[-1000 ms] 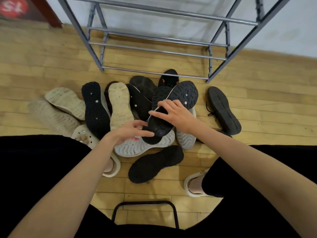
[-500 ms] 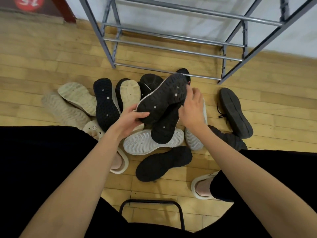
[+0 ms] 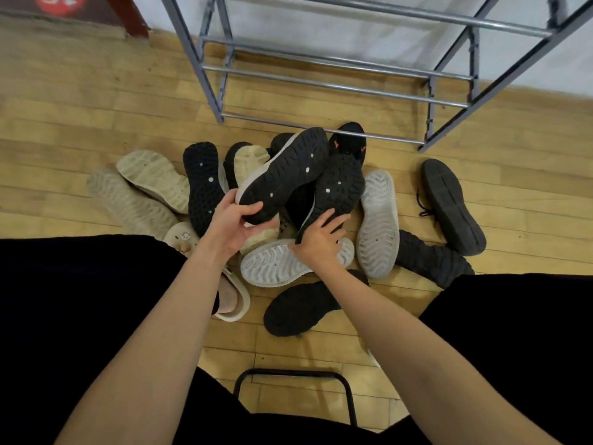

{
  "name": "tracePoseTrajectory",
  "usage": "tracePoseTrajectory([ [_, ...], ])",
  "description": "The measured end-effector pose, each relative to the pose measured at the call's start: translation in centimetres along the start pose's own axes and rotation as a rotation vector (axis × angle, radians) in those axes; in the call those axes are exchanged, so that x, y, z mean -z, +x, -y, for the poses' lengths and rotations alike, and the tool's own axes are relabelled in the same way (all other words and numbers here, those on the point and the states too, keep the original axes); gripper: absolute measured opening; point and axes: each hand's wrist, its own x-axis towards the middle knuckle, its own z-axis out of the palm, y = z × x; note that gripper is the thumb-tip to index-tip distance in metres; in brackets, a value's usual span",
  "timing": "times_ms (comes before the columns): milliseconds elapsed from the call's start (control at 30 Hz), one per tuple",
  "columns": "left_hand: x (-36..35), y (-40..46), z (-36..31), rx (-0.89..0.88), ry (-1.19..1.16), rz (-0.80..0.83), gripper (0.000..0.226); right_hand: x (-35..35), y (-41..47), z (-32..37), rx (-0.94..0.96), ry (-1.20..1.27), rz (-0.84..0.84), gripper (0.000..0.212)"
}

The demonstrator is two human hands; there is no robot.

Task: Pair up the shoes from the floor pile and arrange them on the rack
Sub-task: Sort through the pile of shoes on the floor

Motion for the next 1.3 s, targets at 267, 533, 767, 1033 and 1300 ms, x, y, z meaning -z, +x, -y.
tracePoseTrajectory([
  [267, -1.5, -0.6, -0.9, -0.021, 0.066, -0.03, 0.032, 2.7, -0.4, -4.8, 0.115, 0.385, -0.036, 0.124],
  [533, -2.8, -1.4, -1.1, 0.294, -0.058, 0.101, 0.05, 9.7, -1.5, -9.9, 0.03, 1.15, 0.185, 0.073],
  [767, -6.8, -2.2, 1.5, 0.482, 0.224, 0.023, 0.034, 12.2, -0.9, -12.3, -0.328, 1.853, 0.212, 0.07],
  [1033, -6.9, -2.4, 1.2, 0.394, 0.303, -0.024, 0.034, 11.3, -1.3, -13.1, -0.509, 1.281, 0.056, 0.05],
  [1300, -8.2, -2.9, -0.1, 0.402, 0.079, 0.11, 0.025, 15.7, -1.2, -13.3, -0.376, 1.4, -0.377, 0.031],
])
